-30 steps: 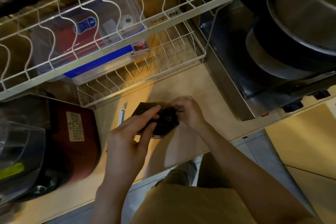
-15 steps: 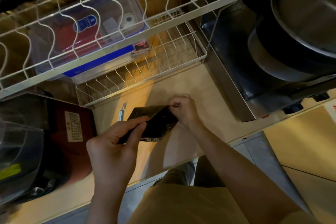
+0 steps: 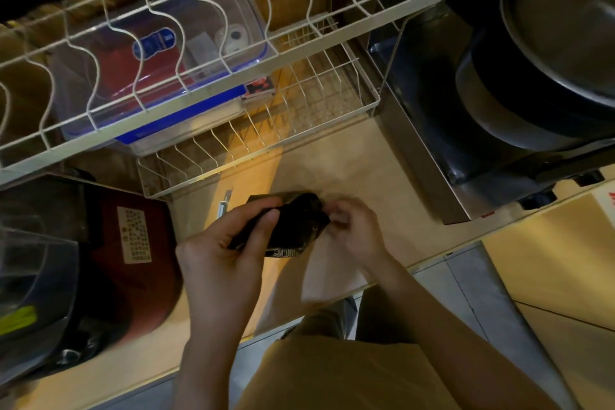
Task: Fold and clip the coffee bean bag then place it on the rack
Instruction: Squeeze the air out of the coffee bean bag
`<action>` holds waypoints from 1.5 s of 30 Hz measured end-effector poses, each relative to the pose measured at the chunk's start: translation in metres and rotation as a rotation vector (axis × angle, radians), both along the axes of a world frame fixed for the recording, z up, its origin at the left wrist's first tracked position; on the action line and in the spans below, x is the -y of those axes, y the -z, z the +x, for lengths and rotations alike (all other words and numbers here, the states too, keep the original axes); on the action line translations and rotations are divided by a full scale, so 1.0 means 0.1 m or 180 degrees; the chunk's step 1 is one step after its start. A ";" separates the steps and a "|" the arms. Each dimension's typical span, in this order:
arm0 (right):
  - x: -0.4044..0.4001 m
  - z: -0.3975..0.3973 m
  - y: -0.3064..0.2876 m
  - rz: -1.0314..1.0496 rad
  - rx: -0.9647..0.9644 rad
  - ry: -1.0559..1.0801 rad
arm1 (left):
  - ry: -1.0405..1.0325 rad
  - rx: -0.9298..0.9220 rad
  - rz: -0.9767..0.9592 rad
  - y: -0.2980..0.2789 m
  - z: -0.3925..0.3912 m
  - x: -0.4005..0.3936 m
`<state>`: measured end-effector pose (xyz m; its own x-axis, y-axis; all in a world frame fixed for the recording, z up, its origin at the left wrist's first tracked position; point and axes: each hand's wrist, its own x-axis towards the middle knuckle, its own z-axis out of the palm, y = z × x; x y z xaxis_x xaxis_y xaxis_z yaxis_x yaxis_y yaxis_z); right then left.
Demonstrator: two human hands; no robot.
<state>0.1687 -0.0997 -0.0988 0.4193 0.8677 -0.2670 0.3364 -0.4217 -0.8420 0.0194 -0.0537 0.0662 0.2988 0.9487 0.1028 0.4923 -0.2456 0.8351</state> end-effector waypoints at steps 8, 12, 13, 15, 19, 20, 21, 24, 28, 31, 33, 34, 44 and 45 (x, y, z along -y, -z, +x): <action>0.04 -0.34 0.12 0.0195 0.0872 0.0751 | -0.0265 0.0176 -0.0224 0.03 0.10 0.09; 0.13 -0.30 0.20 0.0712 0.1131 0.0385 | -0.0491 0.0199 0.0007 0.03 0.06 0.11; 0.15 -0.29 0.22 0.0802 0.1205 0.0279 | -0.0528 0.0190 0.0055 0.04 0.04 0.11; 0.18 -0.30 0.23 0.0865 0.1298 0.0158 | -0.0540 0.0224 0.0059 0.03 0.03 0.13; 0.22 -0.34 0.25 0.0698 0.1383 0.0021 | -0.0008 0.0039 0.0246 0.00 0.02 0.15; 0.21 -0.32 0.25 0.0660 0.1413 -0.0089 | 0.0132 -0.0024 0.0240 0.00 0.00 0.13; 0.20 -0.30 0.23 0.0593 0.1450 -0.0241 | 0.0234 -0.0084 0.0231 0.00 -0.03 0.10; 0.10 -0.21 0.09 0.0178 0.1594 -0.0717 | 0.0267 -0.0162 0.0251 -0.02 -0.04 0.00; 0.11 -0.24 -0.10 0.0193 0.1563 -0.0583 | 0.0064 0.0105 0.0146 -0.01 0.06 -0.05; 0.15 -0.36 -0.21 0.0444 0.0947 0.0049 | -0.0056 0.0253 0.0010 0.01 0.12 -0.05; 0.14 -0.42 -0.20 0.0551 0.0735 0.0401 | -0.0234 0.0369 -0.0102 0.02 0.15 -0.04; 0.13 -0.45 -0.19 0.0562 0.0654 0.0565 | -0.0345 0.0428 -0.0150 0.03 0.16 -0.03; 0.08 -0.38 -0.16 0.0868 0.0881 0.0237 | -0.0552 0.0465 -0.0261 0.01 0.16 -0.06; 0.07 -0.36 -0.16 0.0886 0.1039 0.0015 | -0.0494 0.0419 -0.0223 0.01 0.15 -0.08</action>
